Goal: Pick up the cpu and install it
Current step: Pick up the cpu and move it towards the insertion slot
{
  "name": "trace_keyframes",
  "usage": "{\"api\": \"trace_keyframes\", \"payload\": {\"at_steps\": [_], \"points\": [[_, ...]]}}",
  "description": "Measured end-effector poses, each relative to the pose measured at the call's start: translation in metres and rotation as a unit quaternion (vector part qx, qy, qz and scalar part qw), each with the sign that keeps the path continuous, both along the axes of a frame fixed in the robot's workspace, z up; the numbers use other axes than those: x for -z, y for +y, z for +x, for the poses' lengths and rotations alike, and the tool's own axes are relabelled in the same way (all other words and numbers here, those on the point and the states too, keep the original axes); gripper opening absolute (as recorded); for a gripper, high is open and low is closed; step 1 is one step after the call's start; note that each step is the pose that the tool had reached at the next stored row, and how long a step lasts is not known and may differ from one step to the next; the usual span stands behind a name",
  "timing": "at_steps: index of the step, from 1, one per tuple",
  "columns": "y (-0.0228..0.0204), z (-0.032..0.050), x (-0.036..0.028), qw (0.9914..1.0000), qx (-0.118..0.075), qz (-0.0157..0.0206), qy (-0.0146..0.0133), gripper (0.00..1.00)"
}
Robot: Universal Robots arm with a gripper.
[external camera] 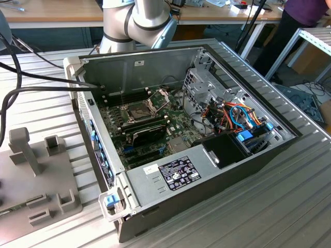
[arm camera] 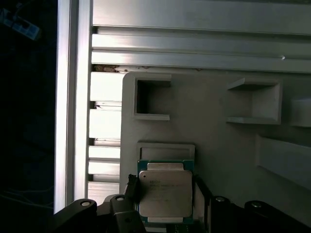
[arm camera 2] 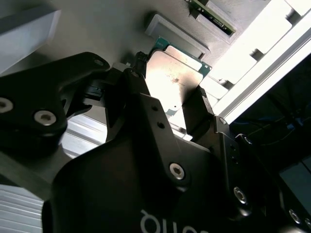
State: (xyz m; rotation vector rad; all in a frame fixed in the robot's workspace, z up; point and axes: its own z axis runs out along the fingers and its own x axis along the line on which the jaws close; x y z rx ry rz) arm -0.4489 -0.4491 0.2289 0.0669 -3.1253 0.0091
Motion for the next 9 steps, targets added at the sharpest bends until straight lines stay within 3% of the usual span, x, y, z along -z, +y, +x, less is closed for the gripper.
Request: {"api": "trace_keyframes", "payload": {"at_steps": [9], "points": [[0.0,0.0,-0.0015,1.0,0.002,0.0,0.0,0.55]]}}
